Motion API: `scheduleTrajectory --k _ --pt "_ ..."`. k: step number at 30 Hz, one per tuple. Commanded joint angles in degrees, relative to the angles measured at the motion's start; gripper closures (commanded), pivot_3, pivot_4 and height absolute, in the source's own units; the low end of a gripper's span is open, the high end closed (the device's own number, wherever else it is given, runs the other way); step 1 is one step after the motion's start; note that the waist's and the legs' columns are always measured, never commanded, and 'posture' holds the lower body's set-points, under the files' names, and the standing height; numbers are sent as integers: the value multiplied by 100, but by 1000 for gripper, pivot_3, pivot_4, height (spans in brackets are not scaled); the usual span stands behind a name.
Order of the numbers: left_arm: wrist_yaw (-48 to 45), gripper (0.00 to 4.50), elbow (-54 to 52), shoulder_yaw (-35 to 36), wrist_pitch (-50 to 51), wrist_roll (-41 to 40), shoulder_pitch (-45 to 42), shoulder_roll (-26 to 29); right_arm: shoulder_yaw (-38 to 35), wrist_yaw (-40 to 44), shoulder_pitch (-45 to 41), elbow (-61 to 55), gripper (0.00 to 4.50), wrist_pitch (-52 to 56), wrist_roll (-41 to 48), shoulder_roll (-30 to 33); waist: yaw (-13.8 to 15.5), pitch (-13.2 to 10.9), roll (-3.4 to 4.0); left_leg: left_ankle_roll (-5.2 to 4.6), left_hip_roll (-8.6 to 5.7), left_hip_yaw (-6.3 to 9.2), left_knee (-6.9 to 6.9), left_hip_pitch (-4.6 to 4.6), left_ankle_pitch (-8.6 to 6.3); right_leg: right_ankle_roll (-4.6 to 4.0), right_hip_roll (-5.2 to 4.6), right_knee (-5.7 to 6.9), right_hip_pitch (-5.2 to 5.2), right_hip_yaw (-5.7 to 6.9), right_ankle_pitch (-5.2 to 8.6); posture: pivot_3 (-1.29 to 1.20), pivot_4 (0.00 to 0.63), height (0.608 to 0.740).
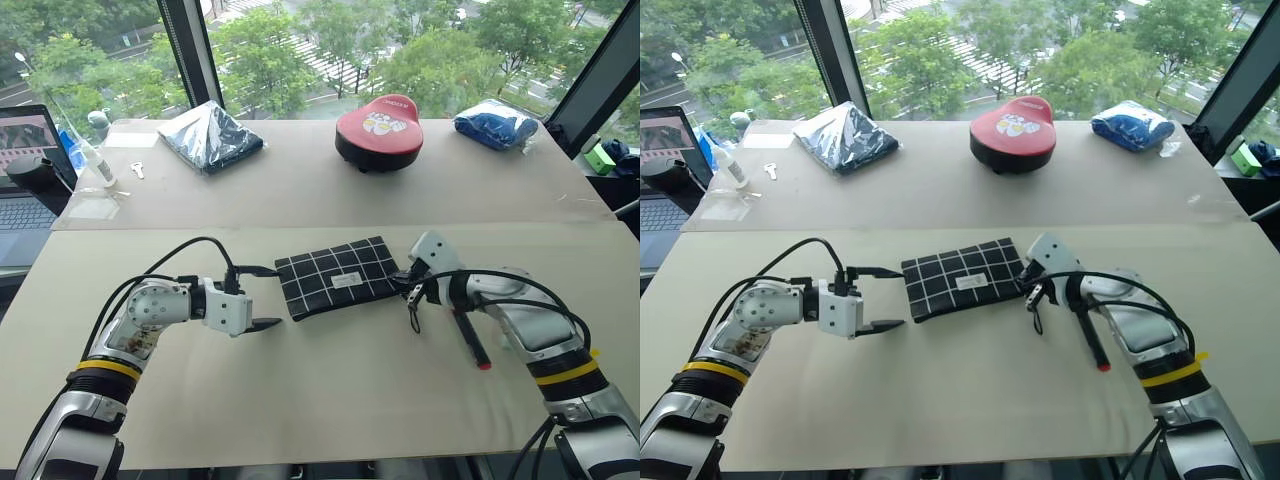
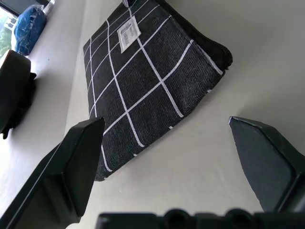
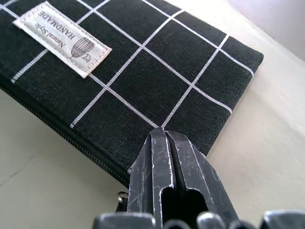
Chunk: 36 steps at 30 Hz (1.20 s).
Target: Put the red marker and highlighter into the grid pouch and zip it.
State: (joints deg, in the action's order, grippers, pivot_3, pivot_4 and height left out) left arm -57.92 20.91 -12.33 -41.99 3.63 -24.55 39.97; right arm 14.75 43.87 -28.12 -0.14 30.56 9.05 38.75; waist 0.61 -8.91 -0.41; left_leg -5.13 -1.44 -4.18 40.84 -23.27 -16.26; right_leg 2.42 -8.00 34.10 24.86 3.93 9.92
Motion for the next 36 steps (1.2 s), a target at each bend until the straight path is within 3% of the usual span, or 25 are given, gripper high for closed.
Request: scheduleTrajectory --k 1,25,26,28,36 --pt "16 0 -234 -208 12 155 -69 -88 217 116 14 68 4438 -176 -399 62 7 0 0 0 0 0 0 4 0 0 0 -1 -4 0 0 0 150 740" --pt "1071 0 292 -672 -387 1221 -701 -607 -65 200 50 158 4438 -228 -562 -206 5 0 -1 0 4 6 0 44 -1 1 2 -2 -48 0 1 0 150 740" --pt "1087 513 292 -683 -384 1214 -704 -622 -77 208 57 149 4500 -225 -562 -206 7 1 -1 0 4 7 1 44 -1 1 2 -2 -49 0 1 0 150 740" --pt "1063 1086 296 -718 -359 1157 -704 -648 -101 215 68 142 4500 -218 -560 -205 9 0 -1 0 4 7 1 44 -1 1 1 -1 -49 0 1 0 150 740" --pt "935 4136 273 -783 -272 944 -722 -691 -154 255 98 124 4500 -177 -516 -214 9 0 -1 0 4 7 0 42 -1 1 1 -2 -45 0 1 0 150 740"
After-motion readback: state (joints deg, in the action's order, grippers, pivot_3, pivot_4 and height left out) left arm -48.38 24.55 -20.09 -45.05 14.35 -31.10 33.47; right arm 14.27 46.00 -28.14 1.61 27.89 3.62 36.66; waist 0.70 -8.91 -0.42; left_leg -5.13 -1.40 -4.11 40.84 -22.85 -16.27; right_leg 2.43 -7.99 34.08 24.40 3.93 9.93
